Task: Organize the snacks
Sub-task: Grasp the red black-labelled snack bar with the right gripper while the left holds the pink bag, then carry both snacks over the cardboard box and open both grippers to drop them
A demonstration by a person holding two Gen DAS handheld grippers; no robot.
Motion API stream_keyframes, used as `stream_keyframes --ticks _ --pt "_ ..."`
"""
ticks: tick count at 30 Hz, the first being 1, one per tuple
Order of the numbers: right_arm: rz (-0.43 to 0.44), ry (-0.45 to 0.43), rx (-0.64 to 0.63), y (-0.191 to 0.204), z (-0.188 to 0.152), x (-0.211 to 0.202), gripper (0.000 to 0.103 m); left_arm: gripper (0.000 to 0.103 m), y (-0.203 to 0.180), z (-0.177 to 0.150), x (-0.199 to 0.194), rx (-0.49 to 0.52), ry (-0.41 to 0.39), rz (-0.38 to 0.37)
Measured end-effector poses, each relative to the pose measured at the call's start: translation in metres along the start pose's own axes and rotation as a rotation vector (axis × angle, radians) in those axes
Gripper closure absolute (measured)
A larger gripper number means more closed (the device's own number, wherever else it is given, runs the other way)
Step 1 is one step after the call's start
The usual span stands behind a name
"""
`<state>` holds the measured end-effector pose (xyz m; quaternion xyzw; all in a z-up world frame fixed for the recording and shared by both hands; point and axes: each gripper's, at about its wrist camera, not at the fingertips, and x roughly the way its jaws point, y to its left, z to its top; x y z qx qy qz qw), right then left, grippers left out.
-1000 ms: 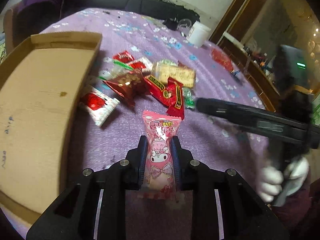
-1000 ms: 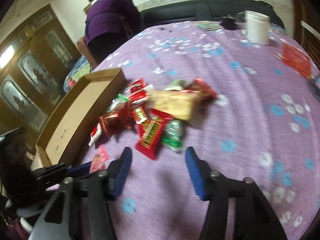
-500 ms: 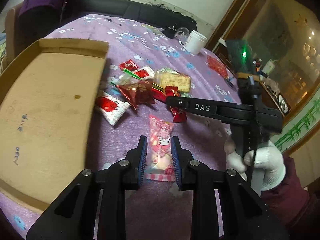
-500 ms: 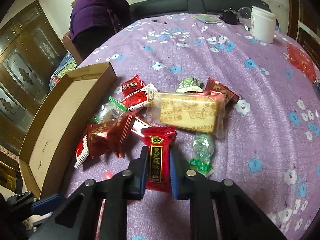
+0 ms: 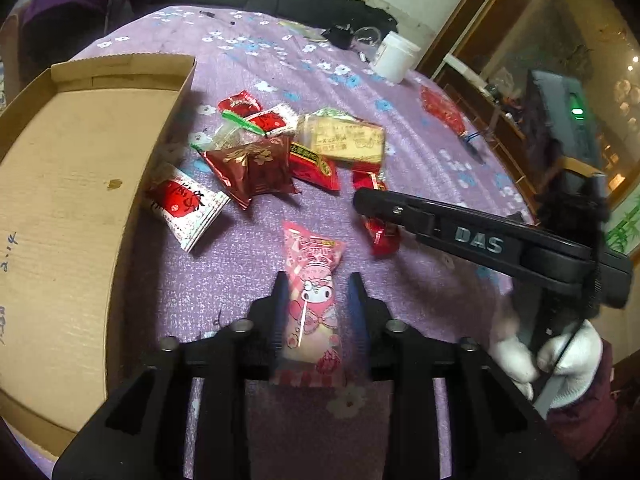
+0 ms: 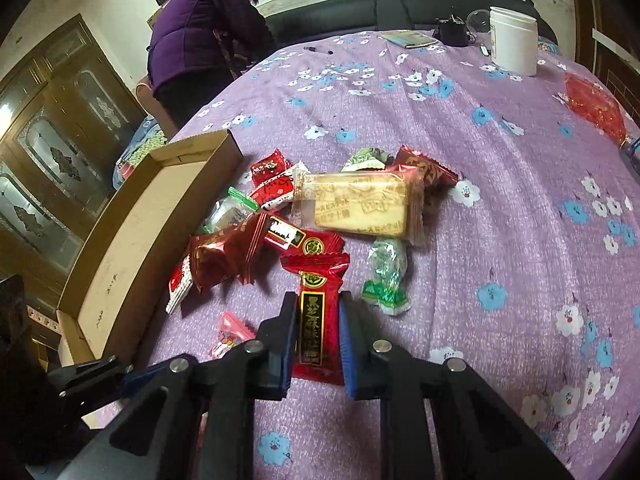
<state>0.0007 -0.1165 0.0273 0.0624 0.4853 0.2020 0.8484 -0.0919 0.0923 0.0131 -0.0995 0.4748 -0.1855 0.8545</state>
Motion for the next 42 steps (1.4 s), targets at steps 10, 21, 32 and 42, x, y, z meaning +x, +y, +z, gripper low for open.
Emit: stream_keyframes --ticks 10,21,32,42 --pt "0.020 -0.024 -0.004 0.002 -0.005 -0.012 0.081 0.080 -0.019 0.000 0.023 0.140 0.010 0.114" --pt "0.077 -0.035 -0.068 0.042 0.005 -0.027 0.081 0.081 0.044 0.010 -0.052 -0.102 -0.145 -0.016" --pt "0.190 0.059 -0.234 0.144 0.004 0.014 0.081 0.080 0.136 -0.015 -0.093 -0.361 -0.180 0.178" --pt "0.210 0.147 -0.275 0.180 -0.006 0.049 0.079 0.080 0.158 -0.023 -0.110 -0.452 -0.209 0.113"
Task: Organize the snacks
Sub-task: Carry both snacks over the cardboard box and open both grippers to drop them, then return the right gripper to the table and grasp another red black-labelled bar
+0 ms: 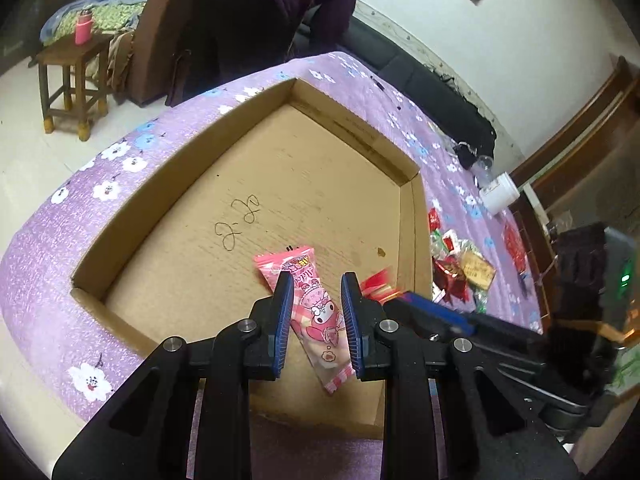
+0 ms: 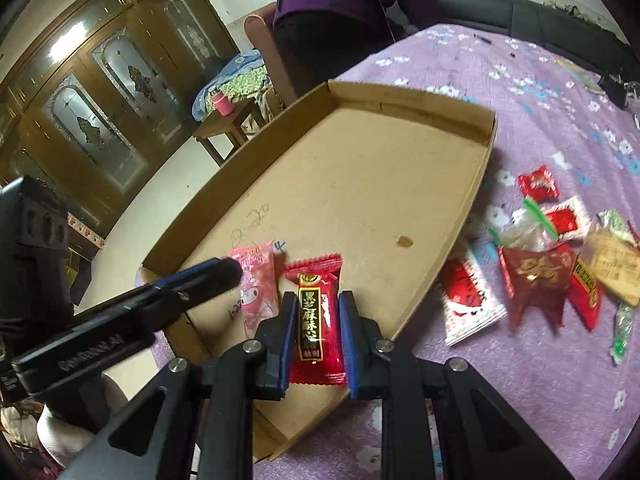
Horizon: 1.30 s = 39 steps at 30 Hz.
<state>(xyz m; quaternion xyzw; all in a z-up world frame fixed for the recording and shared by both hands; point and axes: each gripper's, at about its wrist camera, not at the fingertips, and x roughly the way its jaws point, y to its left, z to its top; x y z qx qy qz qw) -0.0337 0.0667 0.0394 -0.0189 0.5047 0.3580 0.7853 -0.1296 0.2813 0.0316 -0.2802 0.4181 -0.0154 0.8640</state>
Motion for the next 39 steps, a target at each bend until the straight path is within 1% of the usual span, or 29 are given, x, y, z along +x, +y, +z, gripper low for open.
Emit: stream_keyframes --ticks 3,6,7,8,12,14,17,19,21,24,26,27,28,29,31,32,33,34,35,36,37,38,39 --pt "0.017 -0.013 0.032 -0.010 -0.002 -0.007 0.076 0.080 0.001 0.005 -0.002 -0.024 -0.001 -0.010" --pt "0.012 -0.065 0.074 -0.028 0.000 -0.025 0.069 0.080 0.001 0.007 -0.007 -0.029 -0.021 -0.032" --pt "-0.005 -0.089 0.093 -0.037 0.000 -0.034 0.065 0.080 -0.001 0.007 -0.010 -0.025 -0.027 -0.042" --pt "-0.027 -0.107 0.111 -0.047 0.001 -0.041 0.065 0.080 -0.004 0.007 -0.011 -0.019 -0.031 -0.049" --pt "-0.145 -0.151 0.205 -0.096 0.002 -0.058 0.064 0.080 -0.019 0.004 -0.014 0.026 -0.029 -0.085" --pt "-0.196 -0.164 0.233 -0.114 0.002 -0.061 0.064 0.080 -0.028 0.001 -0.012 0.056 -0.019 -0.097" --pt "-0.253 -0.181 0.242 -0.130 0.010 -0.060 0.064 0.080 -0.040 -0.003 -0.007 0.091 0.001 -0.107" --pt "-0.291 -0.190 0.215 -0.130 0.020 -0.054 0.064 0.080 -0.047 -0.007 -0.003 0.109 0.018 -0.113" --pt "-0.317 -0.176 0.179 -0.129 0.032 -0.041 0.064 0.080 -0.053 -0.010 -0.002 0.120 0.028 -0.114" --pt "-0.294 -0.124 0.167 -0.128 0.040 -0.014 0.063 0.080 -0.062 -0.014 0.000 0.140 0.043 -0.117" --pt "-0.299 -0.146 0.147 -0.124 0.037 -0.011 0.063 0.080 -0.066 -0.016 -0.001 0.154 0.047 -0.120" --pt "-0.300 -0.134 0.141 -0.124 0.036 -0.012 0.064 0.080 -0.068 -0.017 -0.001 0.161 0.049 -0.119" --pt "-0.291 -0.113 0.159 -0.126 0.035 -0.015 0.067 0.080 -0.070 -0.017 0.000 0.167 0.050 -0.119" --pt "-0.271 -0.094 0.175 -0.129 0.031 -0.018 0.076 0.080 -0.071 -0.018 0.000 0.172 0.052 -0.120" --pt "-0.258 -0.032 0.179 -0.133 0.018 -0.020 0.083 0.080 -0.074 -0.019 0.004 0.178 0.059 -0.128" --pt "-0.264 -0.006 0.185 -0.137 0.009 -0.021 0.085 0.080 -0.074 -0.019 0.005 0.180 0.063 -0.132" --pt "-0.271 -0.015 0.174 -0.138 0.001 -0.027 0.085 0.080 -0.076 -0.020 0.007 0.182 0.068 -0.137" --pt "-0.271 0.001 0.178 -0.140 -0.007 -0.033 0.084 0.080 -0.078 -0.021 0.010 0.187 0.077 -0.144" --pt "-0.249 0.002 0.196 -0.143 -0.015 -0.041 0.082 0.080 -0.079 -0.022 0.012 0.191 0.084 -0.149" --pt "-0.211 -0.014 0.220 -0.147 -0.023 -0.052 0.081 0.080 -0.080 -0.023 0.013 0.195 0.090 -0.152" --pt "-0.174 -0.056 0.241 -0.151 -0.031 -0.067 0.080 0.080 -0.083 -0.024 0.015 0.202 0.094 -0.155" --pt "-0.166 -0.093 0.253 -0.154 -0.037 -0.080 0.077 0.080 -0.087 -0.025 0.017 0.212 0.098 -0.158" --pt "-0.183 -0.131 0.263 -0.158 -0.043 -0.093 0.066 0.080 -0.090 -0.026 0.018 0.220 0.102 -0.161"
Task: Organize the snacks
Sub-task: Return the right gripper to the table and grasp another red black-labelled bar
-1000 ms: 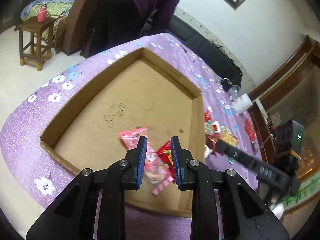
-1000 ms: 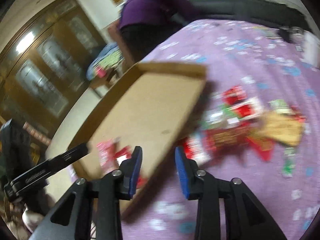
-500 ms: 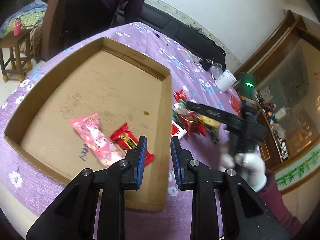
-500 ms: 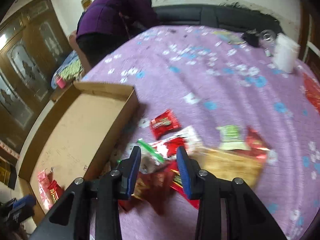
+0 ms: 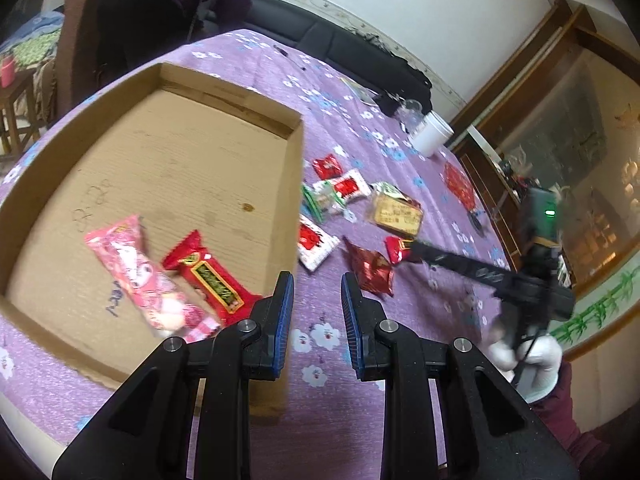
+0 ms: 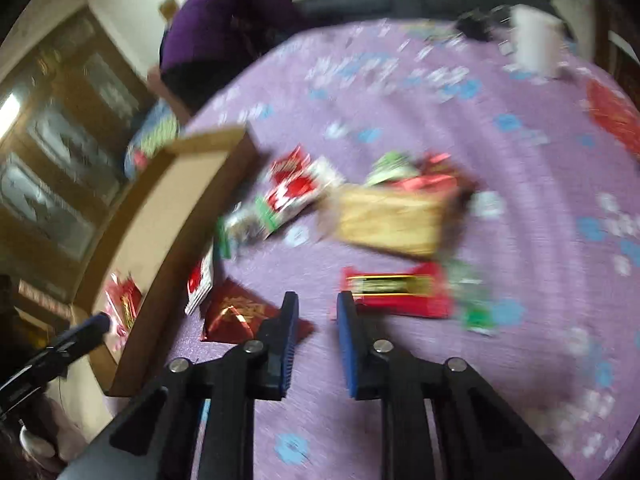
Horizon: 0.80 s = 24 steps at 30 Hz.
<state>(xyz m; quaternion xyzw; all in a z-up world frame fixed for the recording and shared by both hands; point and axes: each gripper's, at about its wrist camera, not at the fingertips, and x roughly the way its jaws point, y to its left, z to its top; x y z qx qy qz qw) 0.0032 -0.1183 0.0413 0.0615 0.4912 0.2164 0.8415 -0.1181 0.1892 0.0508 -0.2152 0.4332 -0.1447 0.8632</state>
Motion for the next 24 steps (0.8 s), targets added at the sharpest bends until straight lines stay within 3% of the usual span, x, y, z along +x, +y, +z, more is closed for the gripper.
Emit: stream_keyframes --ticks 1,2,7,11,16,19,22,24 --pt "-0.024 -0.041 0.012 -0.008 -0.002 -0.012 0.053 0.080 -0.003 0.000 0.002 0.009 0.004 -0.004" --pt "-0.048 -0.072 0.020 -0.015 -0.003 -0.020 0.049 0.080 -0.007 0.000 0.004 0.017 0.009 -0.009" --pt "-0.087 -0.093 0.074 -0.045 -0.003 -0.022 0.048 0.080 -0.021 -0.006 0.016 0.045 0.042 -0.015" --pt "-0.071 -0.067 0.094 -0.046 0.003 -0.002 0.048 0.080 -0.033 -0.010 0.021 0.073 0.061 -0.012" --pt "-0.092 -0.116 0.107 -0.037 0.015 0.014 0.041 0.080 -0.047 -0.014 0.029 0.108 0.084 -0.013" --pt "-0.162 -0.091 0.048 -0.031 0.020 0.030 0.041 0.080 -0.055 -0.017 0.032 0.127 0.098 -0.017" --pt "-0.186 -0.041 -0.017 -0.024 0.015 0.033 0.054 0.080 -0.060 -0.019 0.033 0.147 0.103 -0.026" --pt "-0.188 -0.011 -0.071 -0.019 0.006 0.027 0.056 0.080 -0.061 -0.019 0.035 0.154 0.105 -0.034"
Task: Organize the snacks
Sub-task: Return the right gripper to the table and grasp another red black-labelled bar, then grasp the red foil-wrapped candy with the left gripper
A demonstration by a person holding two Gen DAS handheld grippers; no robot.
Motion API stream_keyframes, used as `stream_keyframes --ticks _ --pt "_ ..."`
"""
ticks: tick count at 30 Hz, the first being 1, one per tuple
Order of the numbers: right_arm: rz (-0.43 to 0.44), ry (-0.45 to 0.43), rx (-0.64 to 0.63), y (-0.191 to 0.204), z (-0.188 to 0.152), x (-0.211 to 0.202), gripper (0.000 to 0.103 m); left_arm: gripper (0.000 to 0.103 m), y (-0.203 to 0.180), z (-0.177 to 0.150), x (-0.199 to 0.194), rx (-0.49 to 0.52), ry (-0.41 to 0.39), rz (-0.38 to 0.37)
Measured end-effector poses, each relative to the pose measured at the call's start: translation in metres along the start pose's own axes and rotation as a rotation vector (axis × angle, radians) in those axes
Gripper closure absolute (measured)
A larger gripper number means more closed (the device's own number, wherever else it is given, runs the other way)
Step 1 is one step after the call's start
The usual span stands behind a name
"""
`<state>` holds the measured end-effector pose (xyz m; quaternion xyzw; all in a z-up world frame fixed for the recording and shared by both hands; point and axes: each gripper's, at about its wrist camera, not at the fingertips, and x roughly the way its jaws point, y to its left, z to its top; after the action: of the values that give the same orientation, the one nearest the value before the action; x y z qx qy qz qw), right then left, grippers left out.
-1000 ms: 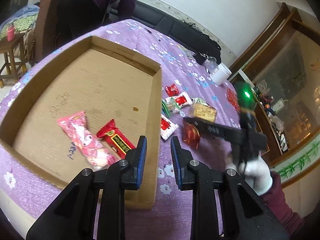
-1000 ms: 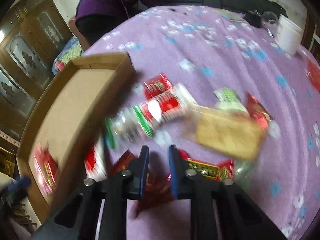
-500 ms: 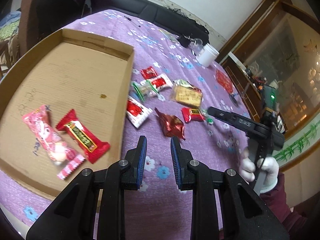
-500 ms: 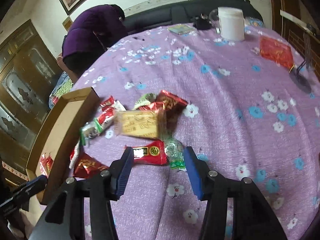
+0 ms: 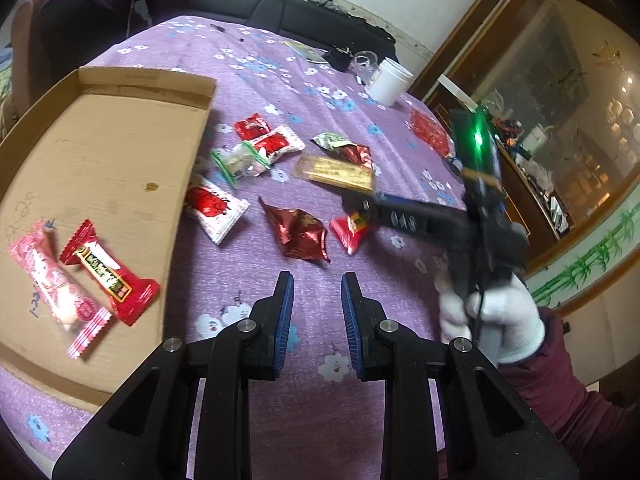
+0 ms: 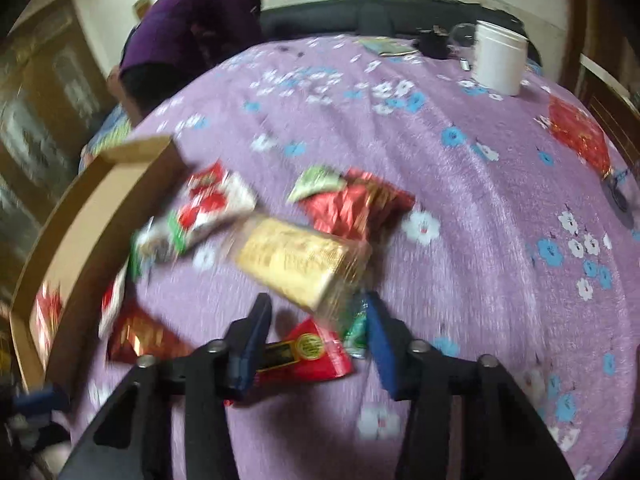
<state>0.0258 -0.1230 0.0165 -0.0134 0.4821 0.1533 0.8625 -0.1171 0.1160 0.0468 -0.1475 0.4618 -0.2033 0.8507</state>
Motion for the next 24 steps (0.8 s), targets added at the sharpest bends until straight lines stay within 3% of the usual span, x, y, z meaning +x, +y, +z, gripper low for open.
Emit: stream_keyframes --ticks 4,6,9,11,14,18,20,22,24 --pt "-0.059 0.042 -0.111 0.002 -0.023 -0.012 0.055 0.080 -0.003 0.002 0.008 0.009 0.016 -0.012" --pt "-0.081 0.059 -0.094 -0.008 -0.030 -0.018 0.049 0.080 -0.003 0.003 0.013 0.004 0.023 -0.021" --pt "0.010 0.033 -0.005 -0.028 -0.034 -0.032 0.048 0.080 0.000 0.007 0.019 -0.037 0.030 -0.054" --pt "0.068 -0.006 -0.005 -0.028 -0.035 -0.040 0.041 0.080 0.002 0.011 0.023 -0.064 0.030 -0.062" --pt "0.130 -0.028 -0.062 -0.016 -0.034 -0.042 0.035 0.080 0.011 0.015 0.025 -0.124 0.020 -0.080" --pt "0.129 -0.012 -0.161 0.009 -0.035 -0.028 0.036 0.080 0.021 0.021 0.023 -0.187 -0.005 -0.075" --pt "0.106 0.010 -0.198 0.020 -0.039 -0.020 0.046 0.080 0.023 0.025 0.023 -0.198 -0.014 -0.050" --pt "0.053 -0.018 -0.238 0.024 -0.042 -0.020 0.070 0.080 0.022 0.030 0.026 -0.195 -0.017 -0.031" --pt "0.072 -0.023 -0.212 0.019 -0.042 -0.021 0.070 0.080 0.021 0.035 0.031 -0.187 -0.018 -0.014"
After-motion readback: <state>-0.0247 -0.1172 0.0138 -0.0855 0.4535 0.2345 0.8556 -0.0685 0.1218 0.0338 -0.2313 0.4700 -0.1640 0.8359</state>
